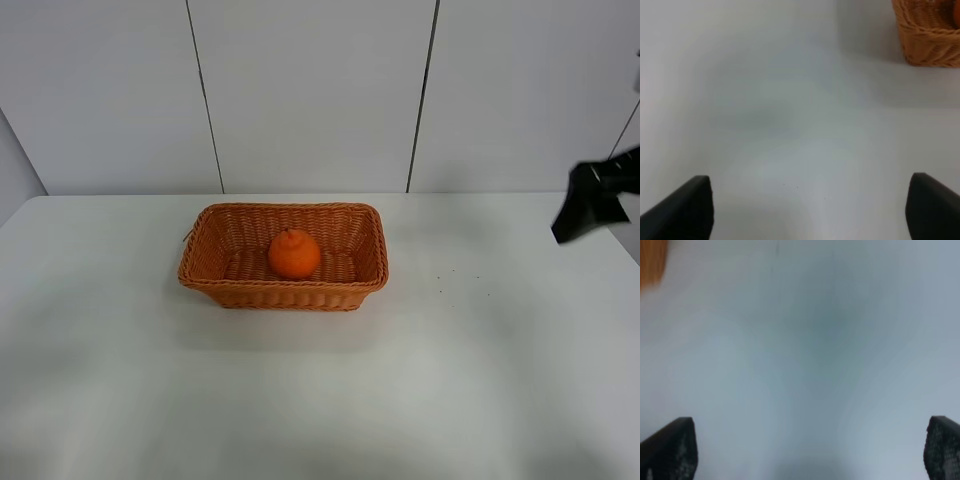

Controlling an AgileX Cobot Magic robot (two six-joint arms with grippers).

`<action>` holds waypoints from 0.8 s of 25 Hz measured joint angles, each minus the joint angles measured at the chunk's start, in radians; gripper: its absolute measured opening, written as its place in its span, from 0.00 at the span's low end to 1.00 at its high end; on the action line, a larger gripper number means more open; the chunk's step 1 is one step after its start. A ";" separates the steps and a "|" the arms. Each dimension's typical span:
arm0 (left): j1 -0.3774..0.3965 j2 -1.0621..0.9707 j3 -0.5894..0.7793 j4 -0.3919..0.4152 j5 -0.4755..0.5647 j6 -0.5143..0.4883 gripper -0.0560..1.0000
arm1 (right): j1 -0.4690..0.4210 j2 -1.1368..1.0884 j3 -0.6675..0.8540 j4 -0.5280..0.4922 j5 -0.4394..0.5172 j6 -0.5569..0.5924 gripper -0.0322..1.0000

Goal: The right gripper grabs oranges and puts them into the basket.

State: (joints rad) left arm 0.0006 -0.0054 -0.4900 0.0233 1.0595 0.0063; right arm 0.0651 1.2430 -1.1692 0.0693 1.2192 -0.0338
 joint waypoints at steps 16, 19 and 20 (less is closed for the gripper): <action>0.000 0.000 0.000 0.000 0.000 0.000 0.89 | 0.000 -1.114 0.671 -0.001 -0.185 0.000 0.70; 0.000 0.000 0.000 0.000 0.000 0.000 0.89 | 0.000 -1.152 0.672 -0.001 -0.185 0.000 0.70; 0.000 0.000 0.000 0.000 0.000 0.000 0.89 | 0.000 -1.157 0.672 -0.001 -0.185 0.000 0.70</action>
State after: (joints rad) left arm 0.0006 -0.0054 -0.4900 0.0233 1.0595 0.0063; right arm 0.0651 0.0862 -0.4973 0.0685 1.0341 -0.0338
